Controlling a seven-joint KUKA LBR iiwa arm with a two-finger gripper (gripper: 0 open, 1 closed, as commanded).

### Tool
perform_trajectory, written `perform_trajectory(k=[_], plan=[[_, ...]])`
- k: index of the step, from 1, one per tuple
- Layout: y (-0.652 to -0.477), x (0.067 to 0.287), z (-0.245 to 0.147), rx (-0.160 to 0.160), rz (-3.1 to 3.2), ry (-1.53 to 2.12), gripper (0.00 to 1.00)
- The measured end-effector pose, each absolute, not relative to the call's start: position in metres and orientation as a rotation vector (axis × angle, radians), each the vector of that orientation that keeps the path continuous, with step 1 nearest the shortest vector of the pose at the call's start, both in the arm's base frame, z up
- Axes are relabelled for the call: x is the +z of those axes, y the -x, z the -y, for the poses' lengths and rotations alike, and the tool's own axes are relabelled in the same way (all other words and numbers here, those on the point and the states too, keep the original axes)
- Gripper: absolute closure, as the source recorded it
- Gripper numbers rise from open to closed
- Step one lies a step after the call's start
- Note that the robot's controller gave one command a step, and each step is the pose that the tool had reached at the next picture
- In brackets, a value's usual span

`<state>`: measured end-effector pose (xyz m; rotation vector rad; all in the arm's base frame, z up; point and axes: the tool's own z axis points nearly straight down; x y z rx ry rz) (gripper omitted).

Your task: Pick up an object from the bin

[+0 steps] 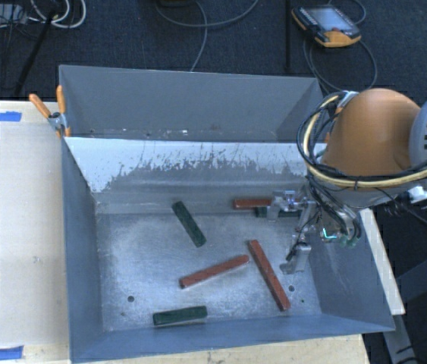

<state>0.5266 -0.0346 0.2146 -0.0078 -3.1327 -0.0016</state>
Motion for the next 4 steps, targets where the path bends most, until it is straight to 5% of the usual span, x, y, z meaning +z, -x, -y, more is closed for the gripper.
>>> perform_trajectory(k=[1,2,3,4], plan=[[-0.545,0.065,0.014,-0.002,3.133,-0.083,0.00],[-0.527,0.069,-0.005,-0.002,3.134,-0.157,0.00],[-0.545,0.069,-0.005,0.000,3.131,-0.277,0.00],[-0.545,0.070,-0.005,0.000,3.131,-0.278,1.00]])
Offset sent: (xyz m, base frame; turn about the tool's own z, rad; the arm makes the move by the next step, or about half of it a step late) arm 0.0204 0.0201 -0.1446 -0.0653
